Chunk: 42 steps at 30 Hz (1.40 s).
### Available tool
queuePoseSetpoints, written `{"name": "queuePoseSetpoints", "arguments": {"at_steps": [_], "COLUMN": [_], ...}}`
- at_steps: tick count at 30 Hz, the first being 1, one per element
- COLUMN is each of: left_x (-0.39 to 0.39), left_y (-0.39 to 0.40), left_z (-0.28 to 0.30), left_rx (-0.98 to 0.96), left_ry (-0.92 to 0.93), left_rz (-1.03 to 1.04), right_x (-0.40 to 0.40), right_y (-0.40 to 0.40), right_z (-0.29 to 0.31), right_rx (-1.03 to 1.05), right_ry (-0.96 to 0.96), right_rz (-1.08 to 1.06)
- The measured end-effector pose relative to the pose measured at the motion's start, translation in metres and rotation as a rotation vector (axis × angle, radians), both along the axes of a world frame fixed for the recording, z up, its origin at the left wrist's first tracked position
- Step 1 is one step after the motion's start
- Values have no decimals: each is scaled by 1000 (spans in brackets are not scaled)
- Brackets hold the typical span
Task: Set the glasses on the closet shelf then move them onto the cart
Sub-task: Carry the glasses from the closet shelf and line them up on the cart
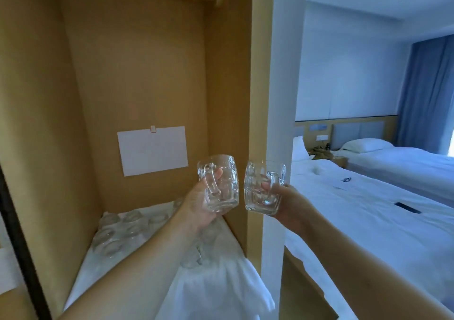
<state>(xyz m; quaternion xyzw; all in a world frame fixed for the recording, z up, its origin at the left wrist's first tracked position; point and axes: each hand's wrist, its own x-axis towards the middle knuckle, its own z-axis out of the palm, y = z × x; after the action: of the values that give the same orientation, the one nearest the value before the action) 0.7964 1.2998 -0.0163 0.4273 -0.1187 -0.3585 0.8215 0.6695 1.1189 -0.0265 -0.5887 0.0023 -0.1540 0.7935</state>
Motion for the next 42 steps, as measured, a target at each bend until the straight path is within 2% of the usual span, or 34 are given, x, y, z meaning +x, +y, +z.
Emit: {"name": "queuePoseSetpoints", "arguments": {"at_steps": [7,16,23,37,42], "left_x": [-66,-168,-219,-305,-326], "left_y": [-81,-180,-264,-457,-532], "left_z": [-6,-16,-25,-32,-41], "left_rx": [-21,77,155,133,97], "left_ry": [-44,-164,-220,-302,-286], "left_rz": [-111,-363,-516,-941,-1189], "right_x": [-94,-217,-292,-411,-430], "right_y": [-56,-120,-169,-289,-327], "right_z": [-7,-19,-35,-56,-66], "right_rx": [18,109,192,143,163], "right_ry": [42,-59,-108,-21,21], "right_rz": [-163,-327,-515,-936,-1090]}}
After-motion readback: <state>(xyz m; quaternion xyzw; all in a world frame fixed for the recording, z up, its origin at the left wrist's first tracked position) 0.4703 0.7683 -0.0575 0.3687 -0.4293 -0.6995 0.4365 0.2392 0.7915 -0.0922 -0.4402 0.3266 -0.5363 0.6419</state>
